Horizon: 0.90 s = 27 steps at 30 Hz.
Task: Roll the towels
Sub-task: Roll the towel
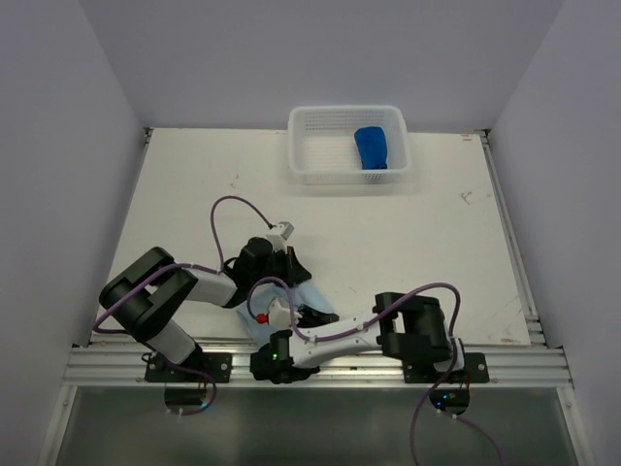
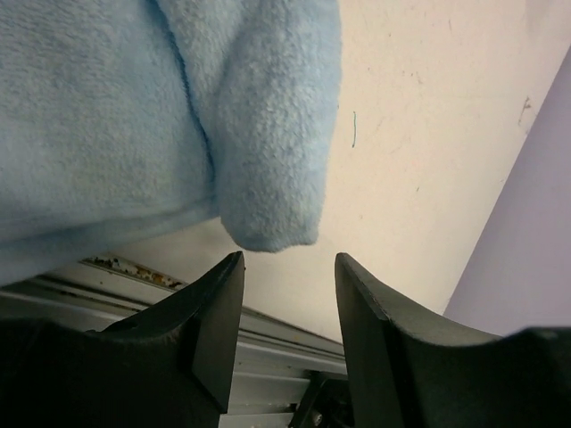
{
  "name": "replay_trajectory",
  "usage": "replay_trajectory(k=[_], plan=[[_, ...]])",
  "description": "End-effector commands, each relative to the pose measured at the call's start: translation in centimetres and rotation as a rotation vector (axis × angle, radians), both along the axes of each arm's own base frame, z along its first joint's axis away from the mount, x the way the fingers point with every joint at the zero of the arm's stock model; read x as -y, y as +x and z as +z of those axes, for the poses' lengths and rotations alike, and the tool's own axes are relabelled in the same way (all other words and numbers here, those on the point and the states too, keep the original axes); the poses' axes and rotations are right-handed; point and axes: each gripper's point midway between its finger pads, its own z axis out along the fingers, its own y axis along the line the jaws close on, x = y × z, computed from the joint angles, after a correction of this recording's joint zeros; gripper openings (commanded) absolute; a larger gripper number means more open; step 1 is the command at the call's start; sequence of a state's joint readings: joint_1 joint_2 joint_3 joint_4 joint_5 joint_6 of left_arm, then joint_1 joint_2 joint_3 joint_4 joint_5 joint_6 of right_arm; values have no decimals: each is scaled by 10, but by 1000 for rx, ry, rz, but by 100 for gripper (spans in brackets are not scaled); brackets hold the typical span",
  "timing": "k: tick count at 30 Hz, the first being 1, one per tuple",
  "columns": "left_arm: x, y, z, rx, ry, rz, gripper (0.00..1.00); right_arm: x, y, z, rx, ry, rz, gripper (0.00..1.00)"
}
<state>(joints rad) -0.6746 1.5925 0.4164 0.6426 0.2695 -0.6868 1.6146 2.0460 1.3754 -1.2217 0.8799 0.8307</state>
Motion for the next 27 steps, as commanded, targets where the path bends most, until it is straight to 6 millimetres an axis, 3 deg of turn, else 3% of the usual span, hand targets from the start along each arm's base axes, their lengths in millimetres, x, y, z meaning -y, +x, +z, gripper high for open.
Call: replay_trajectory(k=[1, 12, 15, 16, 20, 27], plan=[[-13, 5, -11, 32, 64, 29, 7, -4, -8, 9, -44, 176, -30, 49], [-13, 8, -6, 43, 74, 31, 7, -22, -45, 26, -210, 373, 156, 50], [-13, 9, -4, 48, 78, 34, 7, -29, -52, 36, -261, 490, 182, 46], [-14, 10, -4, 49, 80, 35, 7, -27, -52, 40, -262, 515, 184, 40], [-14, 10, -2, 54, 78, 35, 7, -30, -43, 74, -252, 715, 165, 33], [-14, 11, -2, 59, 89, 30, 7, -26, -4, 79, -372, 1033, 11, 38]])
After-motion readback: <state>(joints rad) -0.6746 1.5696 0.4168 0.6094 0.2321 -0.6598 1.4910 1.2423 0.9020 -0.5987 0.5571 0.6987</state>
